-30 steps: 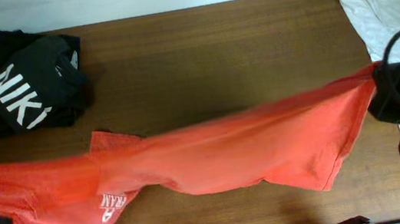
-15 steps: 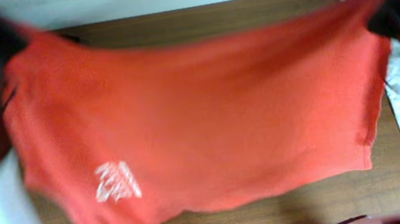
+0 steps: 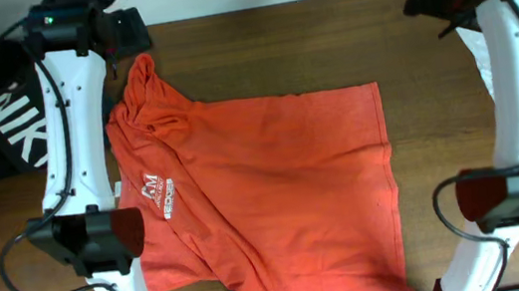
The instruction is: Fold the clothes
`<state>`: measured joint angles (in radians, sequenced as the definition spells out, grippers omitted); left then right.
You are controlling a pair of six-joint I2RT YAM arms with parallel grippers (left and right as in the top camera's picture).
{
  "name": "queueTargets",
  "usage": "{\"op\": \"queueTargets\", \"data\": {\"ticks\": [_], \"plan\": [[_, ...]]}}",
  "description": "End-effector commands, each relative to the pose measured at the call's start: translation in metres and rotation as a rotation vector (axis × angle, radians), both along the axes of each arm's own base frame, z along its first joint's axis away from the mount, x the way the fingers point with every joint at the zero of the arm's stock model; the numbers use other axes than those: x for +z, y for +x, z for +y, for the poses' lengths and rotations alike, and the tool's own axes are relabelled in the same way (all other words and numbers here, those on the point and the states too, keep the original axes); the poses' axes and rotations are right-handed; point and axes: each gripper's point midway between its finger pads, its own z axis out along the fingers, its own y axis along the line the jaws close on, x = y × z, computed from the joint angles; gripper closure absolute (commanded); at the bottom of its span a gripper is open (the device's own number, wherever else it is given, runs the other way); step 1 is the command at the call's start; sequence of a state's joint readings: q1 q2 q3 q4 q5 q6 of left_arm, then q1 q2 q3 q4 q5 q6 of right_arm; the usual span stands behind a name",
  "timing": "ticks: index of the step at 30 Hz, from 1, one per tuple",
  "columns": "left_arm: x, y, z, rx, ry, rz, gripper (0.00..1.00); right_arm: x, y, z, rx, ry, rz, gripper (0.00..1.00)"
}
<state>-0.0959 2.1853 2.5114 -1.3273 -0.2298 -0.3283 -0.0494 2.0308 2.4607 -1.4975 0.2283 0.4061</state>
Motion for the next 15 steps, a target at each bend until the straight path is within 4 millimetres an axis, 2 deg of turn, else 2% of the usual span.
{"op": "queueTargets", "data": {"ticks": [1, 3, 4, 5, 6, 7, 8, 9, 10, 15], "plan": [[0.050, -0.066, 0.004, -0.011, 0.000, 0.032, 0.01, 0.037, -0.041, 0.022, 0.068, 0.103, -0.035, 0.01], [0.041, -0.096, 0.007, 0.009, 0.000, 0.144, 0.01, 0.025, -0.047, 0.025, 0.071, 0.120, 0.023, 0.01], [0.033, -0.104, 0.002, -0.031, -0.017, 0.196, 0.01, 0.015, -0.048, 0.025, 0.067, 0.127, 0.056, 0.03], [0.024, -0.107, -0.013, -0.092, -0.083, 0.235, 0.01, -0.003, -0.048, 0.029, 0.072, 0.148, 0.112, 0.22], [0.017, -0.109, -0.015, -0.094, -0.089, 0.259, 0.01, -0.015, -0.047, 0.032, 0.082, 0.167, 0.143, 0.31], [0.007, -0.112, -0.013, -0.089, -0.082, 0.296, 0.01, -0.039, -0.044, 0.037, 0.114, 0.182, 0.191, 0.61], [0.000, -0.114, -0.013, -0.087, -0.080, 0.323, 0.01, -0.055, -0.041, 0.042, 0.153, 0.179, 0.219, 0.78], [-0.005, -0.116, -0.013, -0.087, -0.080, 0.341, 0.01, -0.071, -0.038, 0.047, 0.182, 0.181, 0.240, 0.88], [-0.015, -0.120, -0.012, -0.085, -0.078, 0.378, 0.01, -0.100, -0.033, 0.058, 0.208, 0.181, 0.265, 0.96], [-0.053, -0.135, -0.006, -0.068, -0.046, 0.514, 0.01, -0.176, -0.018, 0.091, 0.278, 0.175, 0.315, 0.96]]}}
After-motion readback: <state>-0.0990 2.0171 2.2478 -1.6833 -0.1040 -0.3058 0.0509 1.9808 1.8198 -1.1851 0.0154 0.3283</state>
